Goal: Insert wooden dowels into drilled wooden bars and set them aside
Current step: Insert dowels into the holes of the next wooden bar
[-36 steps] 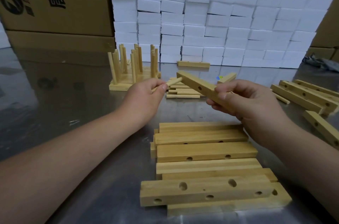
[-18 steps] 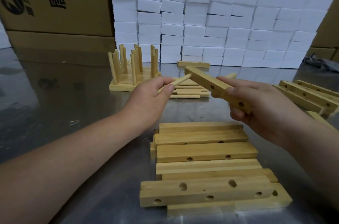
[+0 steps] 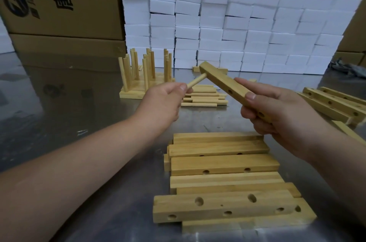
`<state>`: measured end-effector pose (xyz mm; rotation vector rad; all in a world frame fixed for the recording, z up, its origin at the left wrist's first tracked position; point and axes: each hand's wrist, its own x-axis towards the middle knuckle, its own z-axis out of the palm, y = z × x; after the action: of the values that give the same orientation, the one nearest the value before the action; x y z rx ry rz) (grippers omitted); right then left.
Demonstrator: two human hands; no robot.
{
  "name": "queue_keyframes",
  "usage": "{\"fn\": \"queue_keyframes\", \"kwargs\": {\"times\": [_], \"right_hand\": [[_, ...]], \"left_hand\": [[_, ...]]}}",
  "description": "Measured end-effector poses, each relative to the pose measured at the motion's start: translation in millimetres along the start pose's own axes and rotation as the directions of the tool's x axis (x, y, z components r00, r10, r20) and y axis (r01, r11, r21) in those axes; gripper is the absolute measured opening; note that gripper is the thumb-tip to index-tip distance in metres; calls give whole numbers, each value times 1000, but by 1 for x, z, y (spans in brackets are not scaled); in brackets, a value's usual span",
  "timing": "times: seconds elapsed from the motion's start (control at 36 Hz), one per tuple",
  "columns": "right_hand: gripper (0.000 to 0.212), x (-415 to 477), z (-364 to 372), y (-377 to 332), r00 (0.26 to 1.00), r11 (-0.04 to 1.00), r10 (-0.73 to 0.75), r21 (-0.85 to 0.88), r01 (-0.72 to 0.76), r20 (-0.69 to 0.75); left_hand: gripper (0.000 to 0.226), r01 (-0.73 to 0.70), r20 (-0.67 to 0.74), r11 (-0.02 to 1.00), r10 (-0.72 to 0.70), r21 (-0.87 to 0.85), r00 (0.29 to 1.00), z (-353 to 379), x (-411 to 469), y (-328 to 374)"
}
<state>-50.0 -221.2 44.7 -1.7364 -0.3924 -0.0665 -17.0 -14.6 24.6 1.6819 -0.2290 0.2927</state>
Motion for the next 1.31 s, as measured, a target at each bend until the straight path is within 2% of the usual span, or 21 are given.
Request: {"fn": "queue_keyframes", "kwargs": {"times": [0.25,0.36,0.44,0.5,0.56,0.61,0.64,0.67,0.72,0.83,0.92,1.0,1.11,1.17,1.31], "right_hand": [[33,-2,3,-1,1000,999,-28,-24,28,0],[33,-2,8,-3,997,997,-66,-35,65,-33],[32,0,12,-1,983,994,-101,-47,94,-153],[29,2,9,1,955,995,-99,-22,97,-279],[31,5,4,3,919,997,-61,17,73,-390],[26,8,1,5,894,999,-11,41,33,-447],[27,10,1,7,886,998,23,64,8,-464],[27,12,1,8,877,995,60,100,-14,-478],[27,15,2,9,860,985,126,165,-50,-495],[24,17,3,12,861,976,163,204,-71,-481],[22,17,4,15,869,978,163,196,-78,-467],[23,17,4,17,864,976,168,205,-77,-475],[24,18,6,16,853,967,204,234,-100,-480],[26,19,6,15,843,963,226,244,-117,-487],[27,19,3,15,829,955,244,271,-117,-503]], "left_hand": [[31,134,159,962,-98,-240,982,-5,6,-3],[34,79,118,977,-57,-199,991,-5,15,-7],[43,145,63,973,-135,-182,989,-8,24,-12],[31,151,-6,988,-151,-26,989,-13,28,-19],[27,53,-7,957,-53,285,999,-19,30,-29],[43,-101,143,841,28,531,989,-20,30,-35],[48,-176,244,765,25,619,970,-18,31,-38],[51,-229,326,687,-12,689,945,-16,30,-39],[53,-278,403,564,-106,777,909,-14,31,-40],[50,-321,455,484,-188,814,870,-12,29,-37],[43,-280,371,455,-123,845,920,-9,27,-34],[43,-265,319,477,-35,838,947,-9,26,-34],[50,-314,415,522,-86,793,906,-10,26,-35],[45,-321,428,521,-96,791,898,-9,26,-35],[21,-323,384,514,-15,795,923,-9,24,-31]]}}
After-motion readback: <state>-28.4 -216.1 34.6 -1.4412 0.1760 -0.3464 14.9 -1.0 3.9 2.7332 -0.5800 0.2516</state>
